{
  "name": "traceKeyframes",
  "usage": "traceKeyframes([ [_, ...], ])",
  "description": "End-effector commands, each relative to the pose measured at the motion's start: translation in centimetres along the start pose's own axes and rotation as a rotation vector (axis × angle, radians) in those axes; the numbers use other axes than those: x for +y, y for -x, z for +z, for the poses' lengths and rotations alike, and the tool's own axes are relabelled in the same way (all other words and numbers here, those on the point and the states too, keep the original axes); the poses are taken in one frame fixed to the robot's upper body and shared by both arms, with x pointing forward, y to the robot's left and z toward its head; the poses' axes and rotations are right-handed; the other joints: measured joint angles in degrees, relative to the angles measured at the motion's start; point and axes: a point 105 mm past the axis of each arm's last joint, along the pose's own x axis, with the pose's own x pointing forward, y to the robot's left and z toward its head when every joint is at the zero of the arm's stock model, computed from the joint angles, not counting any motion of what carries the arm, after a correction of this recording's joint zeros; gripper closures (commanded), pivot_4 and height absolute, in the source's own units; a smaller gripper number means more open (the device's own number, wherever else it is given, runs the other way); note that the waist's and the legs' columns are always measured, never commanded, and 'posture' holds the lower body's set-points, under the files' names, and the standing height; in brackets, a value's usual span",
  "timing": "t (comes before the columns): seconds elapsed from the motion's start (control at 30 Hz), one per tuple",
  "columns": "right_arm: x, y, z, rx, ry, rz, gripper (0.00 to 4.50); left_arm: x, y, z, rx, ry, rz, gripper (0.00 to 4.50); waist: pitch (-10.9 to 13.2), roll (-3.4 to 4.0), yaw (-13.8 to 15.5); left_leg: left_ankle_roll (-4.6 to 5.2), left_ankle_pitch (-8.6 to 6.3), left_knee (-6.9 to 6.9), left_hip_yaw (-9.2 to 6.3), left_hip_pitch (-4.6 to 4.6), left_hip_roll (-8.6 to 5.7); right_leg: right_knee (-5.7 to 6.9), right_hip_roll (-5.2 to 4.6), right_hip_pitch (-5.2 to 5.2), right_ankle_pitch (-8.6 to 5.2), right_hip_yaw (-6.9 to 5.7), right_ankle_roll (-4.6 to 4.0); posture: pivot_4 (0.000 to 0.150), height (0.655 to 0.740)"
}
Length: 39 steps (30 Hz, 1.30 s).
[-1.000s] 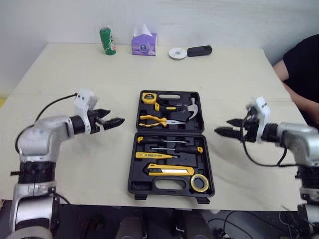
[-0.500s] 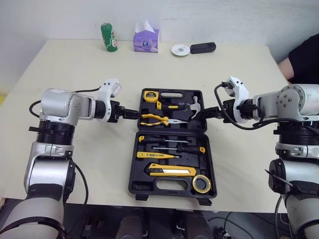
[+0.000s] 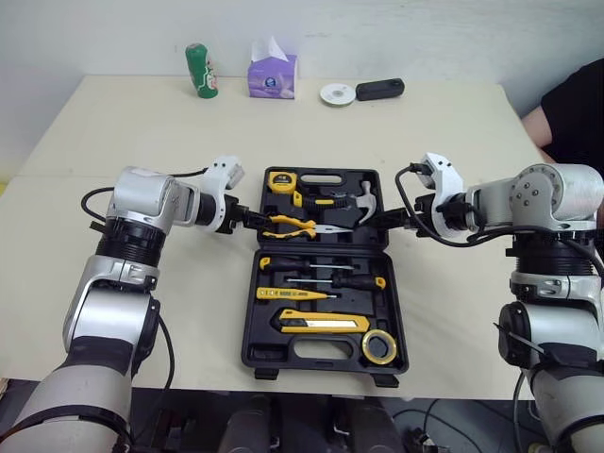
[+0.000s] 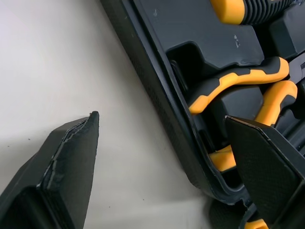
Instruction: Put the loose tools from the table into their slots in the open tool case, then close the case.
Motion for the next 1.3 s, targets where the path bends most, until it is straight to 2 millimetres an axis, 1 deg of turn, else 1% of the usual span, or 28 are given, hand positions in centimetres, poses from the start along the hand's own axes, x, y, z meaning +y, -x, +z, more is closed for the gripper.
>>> traceKeyframes([
  [0.03, -0.5, 0.3, 0.4, -0.021, -0.013, -0.044, 0.00, 0.1, 0.3, 1.5, -0.039, -0.030, 0.029, 0.08, 0.0, 0.00, 0.0, 0.00, 0.00, 0.00, 0.00, 0.00, 0.00, 0.00, 0.00, 0.00, 0.00, 0.00, 0.00, 0.150, 0.7400],
  [0.2, -0.9, 0.0, 0.3, -0.002, -0.014, -0.079, 0.00, 0.6, -0.5, 1.4, -0.042, -0.025, 0.065, 0.08, 0.0, 0.00, 0.1, 0.02, 0.01, 0.02, 0.00, 0.00, -0.01, 0.02, 0.01, 0.00, 0.00, -0.01, 0.00, 0.150, 0.7400],
  [0.33, -1.5, -0.4, 0.2, 0.010, -0.016, -0.119, 0.00, 0.0, -1.3, 1.4, -0.031, -0.029, 0.042, 0.08, 0.0, 0.00, 0.1, 0.05, 0.03, 0.01, -0.01, 0.00, -0.06, 0.03, 0.00, 0.01, 0.01, -0.01, 0.01, 0.150, 0.7400],
  [0.5, -1.8, -0.5, 0.3, 0.026, -0.012, -0.150, 0.00, -0.3, -1.3, 1.2, -0.007, -0.049, 0.038, 0.08, 0.0, 0.00, 0.3, 0.16, 0.12, 0.03, -0.02, 0.01, -0.19, 0.12, -0.13, 0.02, 0.06, 0.00, 0.10, 0.150, 0.7400],
  [0.7, -2.1, -0.6, 0.3, 0.048, -0.004, -0.170, 0.00, 0.1, -1.3, 1.2, -0.007, -0.054, 0.063, 0.08, 0.0, 0.00, 0.2, 0.16, 0.13, 0.04, -0.03, 0.02, -0.20, 0.15, -0.14, 0.02, 0.06, 0.01, 0.11, 0.150, 0.7400],
  [0.83, -2.1, -1.1, 0.0, 0.064, -0.007, -0.165, 0.00, 0.0, -1.5, 1.4, -0.020, -0.050, 0.062, 0.08, 0.0, 0.00, 0.2, 0.16, 0.13, 0.05, -0.03, 0.02, -0.20, 0.17, -0.14, 0.02, 0.06, 0.01, 0.11, 0.150, 0.7400],
  [0.87, -2.0, -1.2, 0.0, 0.064, -0.008, -0.161, 0.24, -0.1, -1.5, 1.5, -0.020, -0.051, 0.060, 0.01, 0.0, 0.00, 0.2, 0.16, 0.13, 0.06, -0.03, 0.02, -0.20, 0.17, -0.14, 0.03, 0.06, 0.01, 0.11, 0.150, 0.7400],
  [0.9, -2.0, -1.3, 0.0, 0.065, -0.008, -0.159, 0.40, -0.1, -1.5, 1.5, -0.020, -0.051, 0.058, 0.00, 0.0, 0.00, 0.2, 0.16, 0.13, 0.07, -0.03, 0.02, -0.20, 0.18, -0.14, 0.03, 0.06, 0.01, 0.11, 0.150, 0.7400],
  [0.93, -1.8, -1.5, 0.0, 0.071, -0.017, -0.148, 0.70, -0.3, -1.6, 1.4, -0.011, -0.056, 0.047, 0.00, 0.0, 0.00, 0.2, 0.17, 0.13, 0.08, -0.03, 0.02, -0.20, 0.19, -0.15, 0.03, 0.06, 0.01, 0.11, 0.150, 0.7400],
  [0.97, -1.6, -1.6, -0.1, 0.076, -0.021, -0.140, 1.20, -0.4, -1.6, 1.4, -0.008, -0.061, 0.043, 0.26, 0.0, 0.00, 0.2, 0.17, 0.13, 0.10, -0.03, 0.02, -0.20, 0.20, -0.15, 0.03, 0.06, 0.01, 0.11, 0.150, 0.7400],
  [1.0, -1.4, -1.8, -0.2, 0.084, -0.031, -0.128, 1.54, -0.7, -1.6, 1.4, -0.004, -0.055, 0.029, 0.51, 0.0, 0.00, 0.2, 0.17, 0.13, 0.12, -0.03, 0.02, -0.20, 0.23, -0.16, 0.04, 0.06, 0.02, 0.11, 0.150, 0.7400],
  [1.03, -1.2, -1.9, -0.3, 0.089, -0.037, -0.119, 2.14, -0.9, -1.6, 1.3, -0.002, -0.051, 0.019, 0.81, 0.0, 0.00, 0.1, 0.17, 0.13, 0.12, -0.02, 0.03, -0.20, 0.26, -0.16, 0.03, 0.06, 0.02, 0.11, 0.150, 0.7400],
  [1.07, -1.0, -2.0, -0.4, 0.096, -0.050, -0.106, 2.49, -1.0, -1.6, 1.3, -0.003, -0.050, 0.016, 1.12, 0.0, 0.00, 0.1, 0.17, 0.13, 0.12, -0.02, 0.04, -0.20, 0.27, -0.16, 0.03, 0.06, 0.03, 0.11, 0.150, 0.7400],
  [1.1, -1.0, -2.0, -0.4, 0.098, -0.052, -0.104, 2.76, -1.1, -1.7, 1.4, -0.002, -0.049, 0.008, 1.13, 0.0, 0.00, 0.1, 0.17, 0.13, 0.12, -0.02, 0.04, -0.20, 0.28, -0.16, 0.03, 0.06, 0.03, 0.11, 0.150, 0.7400],
  [1.13, -1.0, -2.0, -0.5, 0.100, -0.057, -0.102, 3.47, -1.3, -1.7, 1.4, -0.005, -0.037, 0.002, 1.13, 0.0, 0.00, 0.1, 0.17, 0.13, 0.13, -0.02, 0.04, -0.20, 0.29, -0.16, 0.03, 0.06, 0.03, 0.11, 0.150, 0.7400],
  [1.2, -1.1, -2.1, -0.5, 0.097, -0.069, -0.105, 4.24, -1.4, -1.8, 1.4, -0.006, -0.024, -0.004, 1.13, 0.0, -0.02, 0.2, 0.17, 0.13, 0.13, -0.04, 0.04, -0.21, 0.29, -0.16, 0.03, 0.06, 0.02, 0.11, 0.150, 0.7400],
  [1.23, -1.1, -2.2, -0.5, 0.096, -0.075, -0.105, 4.40, -1.4, -1.9, 1.4, -0.007, -0.018, -0.005, 1.13, 0.0, -0.03, 0.3, 0.17, 0.13, 0.13, -0.05, 0.04, -0.22, 0.29, -0.16, 0.04, 0.06, 0.02, 0.11, 0.150, 0.7400],
  [1.3, -1.1, -2.2, -0.4, 0.085, -0.084, -0.107, 4.40, -1.4, -1.9, 1.4, -0.011, -0.014, -0.005, 1.13, 0.0, -0.04, 0.3, 0.20, 0.14, 0.17, -0.08, 0.03, -0.27, 0.31, -0.20, 0.07, 0.07, 0.02, 0.12, 0.150, 0.7400],
])
